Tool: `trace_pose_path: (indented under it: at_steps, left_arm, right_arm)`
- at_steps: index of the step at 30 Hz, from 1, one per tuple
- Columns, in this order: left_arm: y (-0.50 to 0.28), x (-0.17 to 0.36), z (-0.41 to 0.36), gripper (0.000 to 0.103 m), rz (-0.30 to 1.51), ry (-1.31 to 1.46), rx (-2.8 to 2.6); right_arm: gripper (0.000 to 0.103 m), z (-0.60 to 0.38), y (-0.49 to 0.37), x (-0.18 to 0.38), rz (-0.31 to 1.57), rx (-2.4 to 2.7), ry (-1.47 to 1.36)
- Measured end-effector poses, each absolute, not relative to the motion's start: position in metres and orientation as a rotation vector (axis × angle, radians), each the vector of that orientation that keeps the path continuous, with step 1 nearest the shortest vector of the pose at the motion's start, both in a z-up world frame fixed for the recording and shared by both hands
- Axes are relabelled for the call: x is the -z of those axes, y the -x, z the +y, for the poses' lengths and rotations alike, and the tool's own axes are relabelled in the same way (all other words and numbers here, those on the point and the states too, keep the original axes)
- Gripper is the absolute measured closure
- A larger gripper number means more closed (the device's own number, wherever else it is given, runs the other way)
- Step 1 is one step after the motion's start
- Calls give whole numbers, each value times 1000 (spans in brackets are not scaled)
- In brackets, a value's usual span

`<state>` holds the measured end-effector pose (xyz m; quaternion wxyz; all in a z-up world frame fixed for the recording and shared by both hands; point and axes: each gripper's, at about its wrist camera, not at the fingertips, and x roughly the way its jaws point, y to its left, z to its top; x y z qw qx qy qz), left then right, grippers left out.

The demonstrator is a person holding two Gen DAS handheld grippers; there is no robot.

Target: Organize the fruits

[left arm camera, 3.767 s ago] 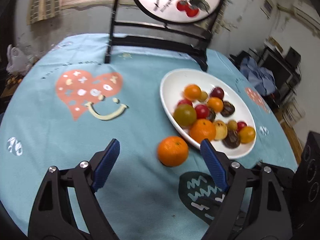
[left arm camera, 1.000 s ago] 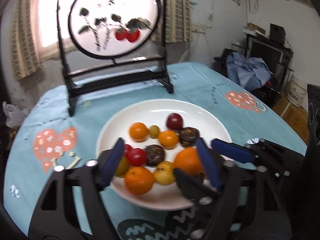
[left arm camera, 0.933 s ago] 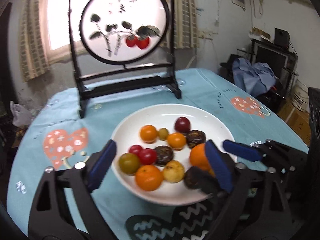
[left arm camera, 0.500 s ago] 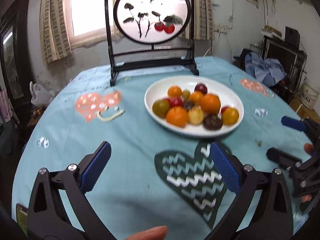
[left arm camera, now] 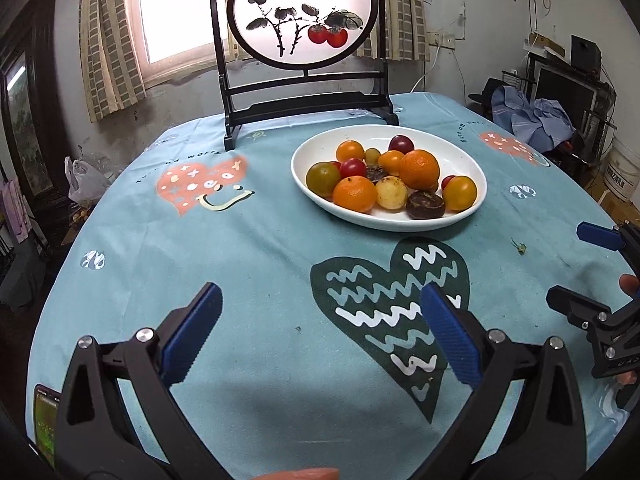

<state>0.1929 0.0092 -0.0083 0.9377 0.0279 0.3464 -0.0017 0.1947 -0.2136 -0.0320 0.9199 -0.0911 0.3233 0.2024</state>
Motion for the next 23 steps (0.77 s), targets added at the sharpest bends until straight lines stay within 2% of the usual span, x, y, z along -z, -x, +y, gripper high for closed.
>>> trace_pose_path:
  at_steps: [23]
  left_arm:
    - [-190,11,10,2,701,-64,-17]
  right_arm:
    - [1,-214,-195,35,675,-408,193]
